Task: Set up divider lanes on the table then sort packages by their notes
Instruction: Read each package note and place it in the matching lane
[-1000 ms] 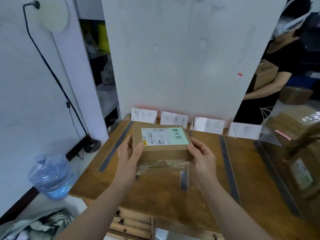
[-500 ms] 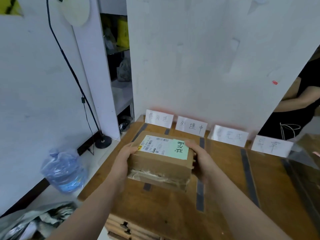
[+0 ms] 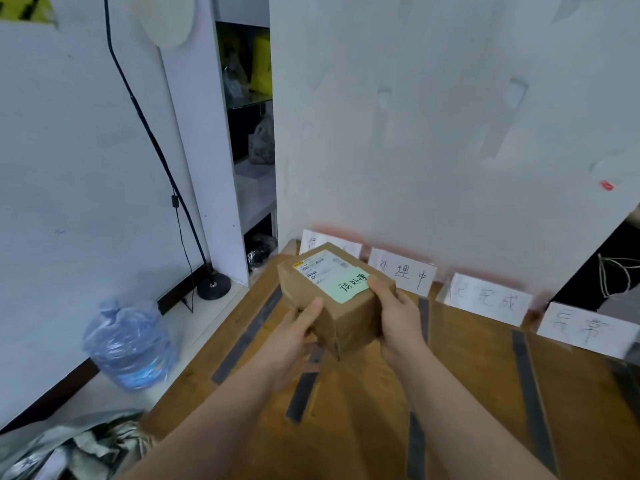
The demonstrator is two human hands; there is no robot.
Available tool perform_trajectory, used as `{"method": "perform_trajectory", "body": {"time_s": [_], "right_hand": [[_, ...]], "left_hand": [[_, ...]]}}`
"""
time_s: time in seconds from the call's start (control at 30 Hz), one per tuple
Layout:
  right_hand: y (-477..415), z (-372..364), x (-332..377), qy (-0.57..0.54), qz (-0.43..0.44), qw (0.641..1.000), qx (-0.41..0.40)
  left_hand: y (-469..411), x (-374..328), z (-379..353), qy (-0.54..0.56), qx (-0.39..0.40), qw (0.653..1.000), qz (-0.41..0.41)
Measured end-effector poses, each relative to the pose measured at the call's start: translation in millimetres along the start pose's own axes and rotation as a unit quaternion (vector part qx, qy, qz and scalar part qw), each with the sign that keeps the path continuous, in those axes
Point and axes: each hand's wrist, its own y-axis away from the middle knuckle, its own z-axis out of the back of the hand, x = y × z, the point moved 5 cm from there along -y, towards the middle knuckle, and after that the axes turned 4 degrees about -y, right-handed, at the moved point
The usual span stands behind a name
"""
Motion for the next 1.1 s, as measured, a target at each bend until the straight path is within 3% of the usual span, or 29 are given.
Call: {"method": "perform_trajectory", "body": {"time_s": [0.17, 0.4, 0.63, 1.1], "right_hand": [[-22, -28, -16, 0.082, 0.028, 0.996, -0.016], [-61, -74, -41, 0.132, 0.009, 0.989, -0.069], [-97, -105, -71, 0.155, -0.012, 0.983, -0.099], [-164, -97, -108, 0.195, -0.053, 0.974, -0.099]], "left_hand": [[-41, -30, 34, -0.065, -0.020, 0.996, -0.065], [-110, -59, 83, -0.087, 0.027, 0.996, 0.008], [-186, -64, 118, -0.219, 0.067, 0.973, 0.002], [-267, -30, 129, -0.256, 0.047, 0.965, 0.031]]}}
